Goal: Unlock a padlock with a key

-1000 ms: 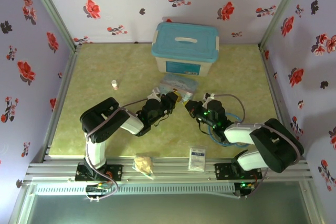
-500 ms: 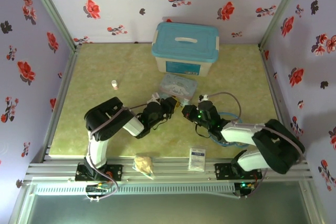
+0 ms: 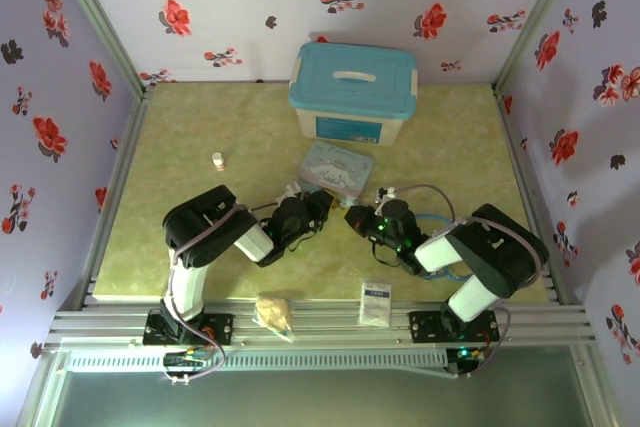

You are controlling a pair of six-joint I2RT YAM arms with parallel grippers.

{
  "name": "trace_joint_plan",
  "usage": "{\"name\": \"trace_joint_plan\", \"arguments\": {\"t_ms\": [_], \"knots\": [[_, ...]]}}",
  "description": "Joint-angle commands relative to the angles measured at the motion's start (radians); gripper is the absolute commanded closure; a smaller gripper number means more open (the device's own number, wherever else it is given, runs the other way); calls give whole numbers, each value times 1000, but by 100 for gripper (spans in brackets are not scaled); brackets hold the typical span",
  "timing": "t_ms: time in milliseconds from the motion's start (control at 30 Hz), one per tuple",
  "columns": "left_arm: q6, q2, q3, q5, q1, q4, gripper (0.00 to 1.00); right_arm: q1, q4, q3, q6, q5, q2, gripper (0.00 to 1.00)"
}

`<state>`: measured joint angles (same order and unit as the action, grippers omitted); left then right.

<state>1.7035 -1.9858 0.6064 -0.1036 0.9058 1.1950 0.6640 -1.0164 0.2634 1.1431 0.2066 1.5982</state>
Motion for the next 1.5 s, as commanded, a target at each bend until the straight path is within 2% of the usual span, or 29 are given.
{"name": "trace_joint_plan", "arguments": {"t_ms": [0, 167, 333, 633, 833, 1033, 1167, 1467], "knots": [[-2, 22, 21, 203, 76, 112, 100, -4, -150, 10, 30, 67, 56, 100], [-8, 43, 13, 216, 70, 107, 100, -78, -369, 3, 103, 222, 196, 100], [-12, 35, -10, 217, 65, 111, 100, -107, -327, -7, 54, 258, 185, 100], [-39, 73, -35, 185, 45, 110, 100, -160, -320, -51, 60, 307, 197, 100], [-62, 62, -28, 189, 38, 110, 100, -156, -360, -50, 144, 313, 206, 100], [-109, 62, -39, 166, 28, 106, 100, -146, -314, -73, 264, 259, 186, 100], [-111, 37, -28, 164, 26, 107, 100, -94, -292, -65, 298, 196, 166, 100], [-120, 29, -33, 156, 27, 107, 100, 29, -349, -50, 414, -29, 190, 100]]}}
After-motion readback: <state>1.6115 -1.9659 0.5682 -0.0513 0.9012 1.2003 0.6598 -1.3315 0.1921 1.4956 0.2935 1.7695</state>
